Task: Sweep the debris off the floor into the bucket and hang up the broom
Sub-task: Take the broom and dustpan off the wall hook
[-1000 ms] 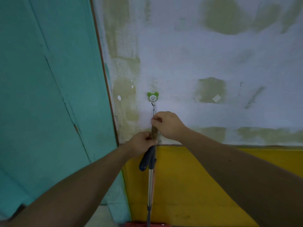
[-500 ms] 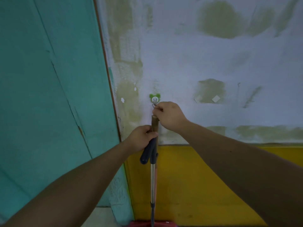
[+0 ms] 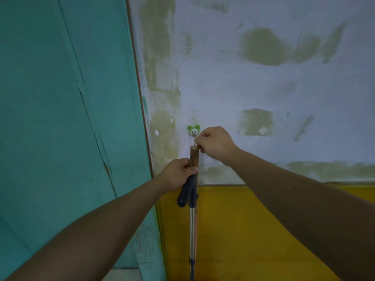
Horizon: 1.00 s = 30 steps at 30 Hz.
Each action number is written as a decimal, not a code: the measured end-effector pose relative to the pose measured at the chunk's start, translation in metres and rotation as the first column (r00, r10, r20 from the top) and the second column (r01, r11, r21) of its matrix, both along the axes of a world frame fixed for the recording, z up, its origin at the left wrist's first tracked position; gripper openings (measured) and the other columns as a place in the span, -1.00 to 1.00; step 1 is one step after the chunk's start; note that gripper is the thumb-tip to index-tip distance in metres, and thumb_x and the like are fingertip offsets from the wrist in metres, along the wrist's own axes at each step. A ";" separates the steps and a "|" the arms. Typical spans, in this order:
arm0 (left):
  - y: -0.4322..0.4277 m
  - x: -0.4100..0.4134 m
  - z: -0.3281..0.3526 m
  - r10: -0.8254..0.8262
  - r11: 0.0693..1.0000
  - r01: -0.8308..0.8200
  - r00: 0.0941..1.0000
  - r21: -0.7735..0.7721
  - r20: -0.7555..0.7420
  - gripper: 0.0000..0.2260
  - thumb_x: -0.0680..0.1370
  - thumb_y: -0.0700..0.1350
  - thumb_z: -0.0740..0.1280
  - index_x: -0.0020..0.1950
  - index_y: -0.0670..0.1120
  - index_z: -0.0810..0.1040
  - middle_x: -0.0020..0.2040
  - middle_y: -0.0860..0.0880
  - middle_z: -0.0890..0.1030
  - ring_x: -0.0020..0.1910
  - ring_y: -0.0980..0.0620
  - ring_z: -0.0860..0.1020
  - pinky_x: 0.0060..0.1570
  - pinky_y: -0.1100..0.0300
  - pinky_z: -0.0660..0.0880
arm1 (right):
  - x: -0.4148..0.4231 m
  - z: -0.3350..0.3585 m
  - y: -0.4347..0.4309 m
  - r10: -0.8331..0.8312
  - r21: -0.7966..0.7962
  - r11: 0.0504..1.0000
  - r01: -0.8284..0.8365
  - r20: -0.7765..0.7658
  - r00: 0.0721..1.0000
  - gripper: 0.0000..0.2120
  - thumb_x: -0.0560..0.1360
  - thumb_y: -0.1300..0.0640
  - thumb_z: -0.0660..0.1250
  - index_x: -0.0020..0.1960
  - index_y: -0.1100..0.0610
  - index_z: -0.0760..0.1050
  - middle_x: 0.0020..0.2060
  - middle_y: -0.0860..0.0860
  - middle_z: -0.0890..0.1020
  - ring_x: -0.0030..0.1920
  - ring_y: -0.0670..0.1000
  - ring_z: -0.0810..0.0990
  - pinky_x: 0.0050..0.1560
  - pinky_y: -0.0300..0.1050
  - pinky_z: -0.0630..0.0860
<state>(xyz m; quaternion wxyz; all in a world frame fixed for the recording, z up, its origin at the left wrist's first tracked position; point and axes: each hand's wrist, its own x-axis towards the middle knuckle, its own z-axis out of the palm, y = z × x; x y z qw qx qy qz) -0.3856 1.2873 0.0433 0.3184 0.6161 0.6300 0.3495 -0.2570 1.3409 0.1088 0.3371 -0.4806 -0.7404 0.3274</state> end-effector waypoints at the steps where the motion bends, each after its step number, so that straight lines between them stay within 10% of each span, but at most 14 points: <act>1: -0.001 0.001 0.000 -0.007 1.000 0.007 1.000 0.003 -0.010 -0.84 0.61 -0.10 0.25 -0.13 -0.12 0.52 -0.18 -0.09 0.57 -0.19 0.00 0.51 -0.16 0.17 0.42 | 0.001 0.002 -0.001 0.008 -0.011 1.000 -0.008 -0.015 1.000 -0.77 0.43 0.19 0.28 -0.23 0.38 0.52 -0.34 0.13 0.53 -0.35 0.03 0.40 -0.33 -0.11 0.31; 20: -0.010 -0.005 0.030 0.057 0.998 -0.057 0.998 0.040 0.000 -0.84 0.61 -0.11 0.25 -0.10 -0.14 0.52 -0.23 0.01 0.54 -0.27 0.11 0.49 -0.31 0.30 0.39 | -0.013 0.033 0.002 0.013 -0.108 0.993 -0.036 -0.201 0.980 -0.86 0.50 0.20 0.25 -0.24 0.16 0.44 -0.28 0.10 0.50 -0.26 0.03 0.42 -0.35 -0.16 0.32; 26: -0.019 -0.001 0.036 0.072 0.996 -0.072 0.997 0.046 -0.005 -0.84 0.61 -0.11 0.26 -0.13 -0.14 0.51 -0.28 0.00 0.52 -0.30 0.10 0.47 -0.39 0.38 0.35 | 0.002 0.031 -0.019 0.206 0.043 0.977 -0.209 0.076 0.976 -0.74 0.52 -0.02 0.30 -0.13 0.18 0.57 -0.19 0.06 0.58 -0.24 -0.01 0.49 -0.20 -0.12 0.44; 30: -0.034 0.000 0.044 0.038 0.995 -0.037 0.999 0.097 -0.010 -0.86 0.61 -0.15 0.26 -0.11 -0.19 0.50 -0.30 -0.02 0.49 -0.35 0.13 0.42 -0.48 0.48 0.31 | 0.008 0.031 -0.043 0.247 0.166 0.944 -0.285 0.219 0.944 -0.81 0.53 0.12 0.32 -0.07 0.26 0.57 -0.34 -0.07 0.48 -0.36 -0.16 0.39 -0.34 -0.44 0.30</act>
